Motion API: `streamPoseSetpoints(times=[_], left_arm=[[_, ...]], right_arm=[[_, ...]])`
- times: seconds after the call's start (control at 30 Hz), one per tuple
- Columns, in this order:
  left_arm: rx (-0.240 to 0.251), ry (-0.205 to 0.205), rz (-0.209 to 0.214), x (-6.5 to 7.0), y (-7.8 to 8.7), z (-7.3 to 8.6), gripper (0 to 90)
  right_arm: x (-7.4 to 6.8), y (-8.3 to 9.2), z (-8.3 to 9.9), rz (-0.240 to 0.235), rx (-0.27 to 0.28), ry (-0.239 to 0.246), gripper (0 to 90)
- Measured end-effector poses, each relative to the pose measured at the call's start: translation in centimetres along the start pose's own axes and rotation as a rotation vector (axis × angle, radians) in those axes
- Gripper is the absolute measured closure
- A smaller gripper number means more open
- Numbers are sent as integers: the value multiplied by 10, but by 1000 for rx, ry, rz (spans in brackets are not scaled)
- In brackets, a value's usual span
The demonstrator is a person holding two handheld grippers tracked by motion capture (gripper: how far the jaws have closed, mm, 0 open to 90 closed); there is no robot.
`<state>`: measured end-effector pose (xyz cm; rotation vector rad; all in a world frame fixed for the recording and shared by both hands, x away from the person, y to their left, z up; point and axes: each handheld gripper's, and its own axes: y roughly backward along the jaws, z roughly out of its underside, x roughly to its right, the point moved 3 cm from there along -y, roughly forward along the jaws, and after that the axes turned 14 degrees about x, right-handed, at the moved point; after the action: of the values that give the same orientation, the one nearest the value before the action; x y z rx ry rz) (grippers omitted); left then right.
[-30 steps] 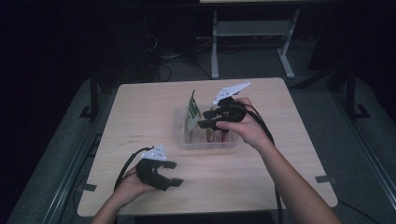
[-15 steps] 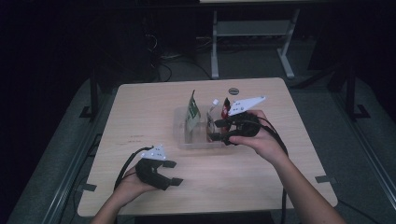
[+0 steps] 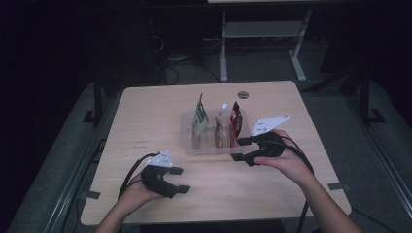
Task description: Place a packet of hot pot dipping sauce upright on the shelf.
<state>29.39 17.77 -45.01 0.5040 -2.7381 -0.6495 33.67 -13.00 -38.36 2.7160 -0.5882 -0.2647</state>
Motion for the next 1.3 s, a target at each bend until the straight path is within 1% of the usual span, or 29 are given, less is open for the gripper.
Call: streamPoseSetpoints(times=[0.1,0.23,0.33,0.4,0.43,0.53,0.57,0.6,0.73,0.77,0.83,0.9,0.93,1.1,1.2,1.3], left_arm=[[-5,-5,0,0,1,0,262],[-1,4,-5,0,1,1,262],[-3,0,-8,-1,1,1,262],[-1,-1,-11,-1,1,2,262],[-2,-2,-13,-2,1,2,262],[-7,-4,-15,-3,2,3,262],[-9,-3,-15,-3,2,3,262],[-15,-6,-18,-3,2,4,262],[-40,-28,-31,-4,2,6,251],[-41,-26,-34,-3,2,7,248],[-53,-36,-32,-4,2,8,238],[-67,-40,-34,-4,2,9,227],[-74,-47,-35,-4,2,10,219],[-92,-66,-44,-6,4,12,202],[-89,-67,-45,-6,5,12,201],[-83,-64,-47,-6,6,12,200]], right_arm=[[0,5,8,5,4,-7,330],[1,11,23,8,-4,-16,318],[2,15,33,19,-14,-30,309],[3,18,39,23,-16,-31,305],[2,19,41,28,-23,-35,300],[3,22,51,46,-49,-21,293],[3,23,55,52,-62,-28,290],[4,24,58,54,-63,-24,289],[5,27,71,65,-83,-37,282],[5,28,74,66,-88,-42,282],[5,29,78,64,-94,-41,272],[5,30,82,72,-101,-33,269],[6,31,84,75,-105,-32,264],[8,33,92,106,-147,2,252],[9,33,94,112,-160,2,251],[9,33,94,111,-161,-2,249]])
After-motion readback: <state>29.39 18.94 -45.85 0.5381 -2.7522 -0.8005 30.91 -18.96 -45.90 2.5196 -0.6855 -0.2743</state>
